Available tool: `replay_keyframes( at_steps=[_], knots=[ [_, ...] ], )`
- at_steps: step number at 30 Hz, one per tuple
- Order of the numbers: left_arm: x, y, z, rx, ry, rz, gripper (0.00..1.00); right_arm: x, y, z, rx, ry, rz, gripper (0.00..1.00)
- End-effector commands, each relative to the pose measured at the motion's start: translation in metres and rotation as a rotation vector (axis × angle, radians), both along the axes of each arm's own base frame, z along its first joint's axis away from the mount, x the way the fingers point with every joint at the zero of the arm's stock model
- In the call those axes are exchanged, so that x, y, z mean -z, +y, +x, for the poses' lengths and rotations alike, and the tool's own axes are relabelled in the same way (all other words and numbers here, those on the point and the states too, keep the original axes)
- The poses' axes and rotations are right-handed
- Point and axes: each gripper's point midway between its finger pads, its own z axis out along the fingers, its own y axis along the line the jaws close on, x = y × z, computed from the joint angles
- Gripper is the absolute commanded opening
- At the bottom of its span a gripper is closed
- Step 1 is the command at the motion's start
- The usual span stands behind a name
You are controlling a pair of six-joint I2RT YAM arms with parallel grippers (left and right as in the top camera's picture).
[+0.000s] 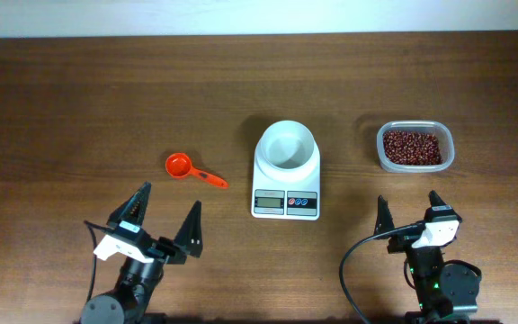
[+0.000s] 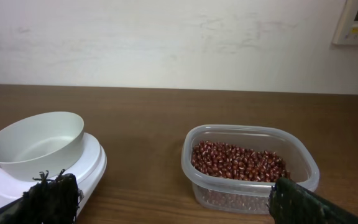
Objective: Scoop and weigh 50g on scale
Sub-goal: 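Open the left gripper and move it toward the red scoop handle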
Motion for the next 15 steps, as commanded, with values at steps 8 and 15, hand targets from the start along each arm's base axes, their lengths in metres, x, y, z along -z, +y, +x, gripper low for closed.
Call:
replay_keyframes(
  at_steps=[8, 15],
  knots=[
    [-0.049, 0.007, -0.017, -0.036, 0.128, -0.042, 0.99, 0.002, 0.0, 0.0, 0.003, 0.0, 0.004, 0.99],
    [-0.06, 0.014, 0.016, -0.085, 0.297, -0.034, 0.99, 0.002, 0.0, 0.0, 0.003, 0.0, 0.004, 0.98]
  ],
)
